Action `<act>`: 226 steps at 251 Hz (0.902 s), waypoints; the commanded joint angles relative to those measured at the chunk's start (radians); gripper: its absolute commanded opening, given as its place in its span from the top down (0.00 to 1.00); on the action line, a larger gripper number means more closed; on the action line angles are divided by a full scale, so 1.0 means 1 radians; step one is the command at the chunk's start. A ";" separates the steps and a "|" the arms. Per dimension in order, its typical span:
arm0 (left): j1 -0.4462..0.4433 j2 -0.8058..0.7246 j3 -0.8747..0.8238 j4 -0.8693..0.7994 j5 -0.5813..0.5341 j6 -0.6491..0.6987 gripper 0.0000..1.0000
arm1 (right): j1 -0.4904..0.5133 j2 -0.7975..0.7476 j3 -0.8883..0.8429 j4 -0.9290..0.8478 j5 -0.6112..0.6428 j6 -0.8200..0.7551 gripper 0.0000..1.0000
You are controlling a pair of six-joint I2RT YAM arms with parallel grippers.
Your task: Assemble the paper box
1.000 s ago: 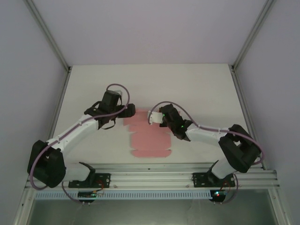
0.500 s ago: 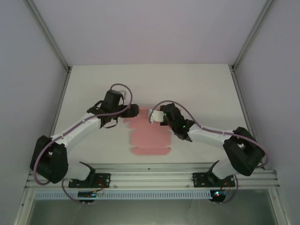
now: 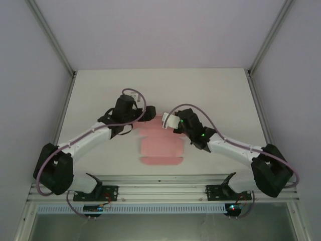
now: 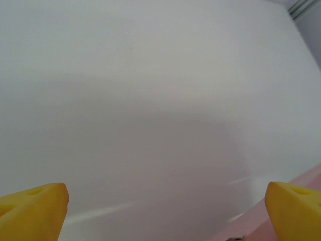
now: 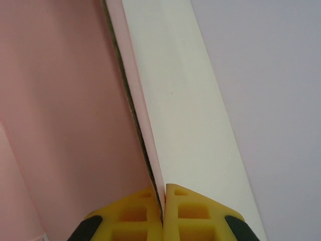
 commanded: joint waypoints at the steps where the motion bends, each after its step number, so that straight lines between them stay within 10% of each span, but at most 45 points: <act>1: -0.005 -0.038 -0.054 0.075 -0.054 -0.017 0.00 | -0.022 -0.072 0.015 0.025 -0.110 0.110 1.00; 105: 0.002 -0.175 -0.083 -0.077 -0.144 0.052 0.00 | -0.062 -0.051 0.014 -0.021 -0.057 0.099 1.00; 156: -0.002 -0.087 -0.043 -0.119 0.033 0.131 0.00 | -0.064 -0.048 0.033 -0.040 -0.080 0.109 1.00; 226: -0.065 0.013 0.038 -0.099 -0.062 0.133 0.00 | -0.070 -0.029 0.090 -0.117 -0.064 0.201 1.00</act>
